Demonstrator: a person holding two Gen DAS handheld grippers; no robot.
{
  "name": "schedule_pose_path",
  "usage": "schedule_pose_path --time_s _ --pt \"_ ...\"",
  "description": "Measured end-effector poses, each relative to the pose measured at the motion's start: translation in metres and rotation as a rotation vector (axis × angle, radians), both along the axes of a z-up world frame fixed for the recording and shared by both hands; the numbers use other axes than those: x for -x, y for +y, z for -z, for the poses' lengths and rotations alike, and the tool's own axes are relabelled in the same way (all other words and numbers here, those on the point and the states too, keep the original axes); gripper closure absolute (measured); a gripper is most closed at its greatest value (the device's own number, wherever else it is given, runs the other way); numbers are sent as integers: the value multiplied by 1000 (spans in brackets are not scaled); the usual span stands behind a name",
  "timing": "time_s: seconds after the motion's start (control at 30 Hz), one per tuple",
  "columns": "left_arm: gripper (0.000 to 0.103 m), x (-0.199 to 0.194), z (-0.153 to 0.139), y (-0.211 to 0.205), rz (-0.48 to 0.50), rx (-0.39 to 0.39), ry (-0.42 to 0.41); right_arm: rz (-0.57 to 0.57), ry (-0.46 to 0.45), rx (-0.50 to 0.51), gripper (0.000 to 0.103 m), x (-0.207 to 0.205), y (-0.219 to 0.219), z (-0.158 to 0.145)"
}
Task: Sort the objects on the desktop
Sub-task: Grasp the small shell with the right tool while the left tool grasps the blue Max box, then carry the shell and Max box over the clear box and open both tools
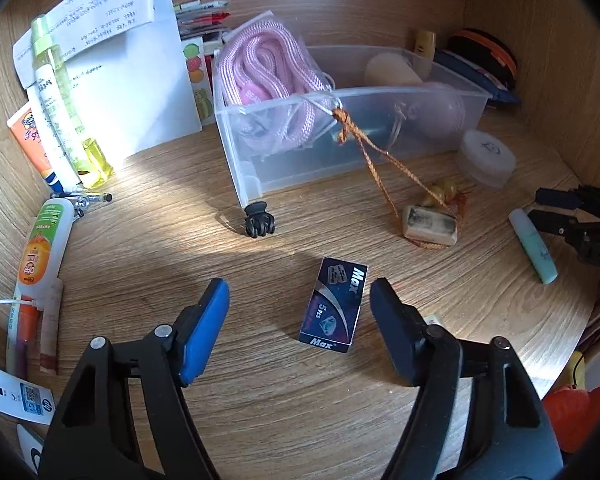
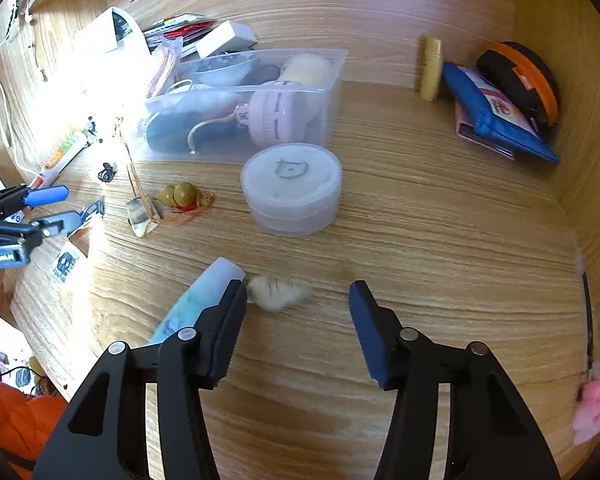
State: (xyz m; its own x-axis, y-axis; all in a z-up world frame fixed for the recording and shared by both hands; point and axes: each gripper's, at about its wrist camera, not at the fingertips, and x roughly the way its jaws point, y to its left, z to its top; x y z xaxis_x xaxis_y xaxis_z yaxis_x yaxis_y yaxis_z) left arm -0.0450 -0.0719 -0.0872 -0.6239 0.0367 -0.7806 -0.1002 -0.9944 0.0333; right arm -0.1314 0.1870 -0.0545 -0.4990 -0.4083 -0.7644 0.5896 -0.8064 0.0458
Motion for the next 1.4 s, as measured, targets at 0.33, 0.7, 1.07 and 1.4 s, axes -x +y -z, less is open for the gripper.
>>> schedule_pose_path --time_s 0.33,0.7,1.07,1.4 --pt "57 7 2 6 -22 19 -20 -31 29 -25 58 -2 -7 3" --pt "77 12 4 -1 -60 5 -13 -4 19 0 87 1 2 1" --pt "77 12 -27 -4 -84 -81 108 -18 67 30 87 5 -3 -16" --pt "77 23 -55 -5 -83 -123 198 -42 122 66 87 12 -11 -41"
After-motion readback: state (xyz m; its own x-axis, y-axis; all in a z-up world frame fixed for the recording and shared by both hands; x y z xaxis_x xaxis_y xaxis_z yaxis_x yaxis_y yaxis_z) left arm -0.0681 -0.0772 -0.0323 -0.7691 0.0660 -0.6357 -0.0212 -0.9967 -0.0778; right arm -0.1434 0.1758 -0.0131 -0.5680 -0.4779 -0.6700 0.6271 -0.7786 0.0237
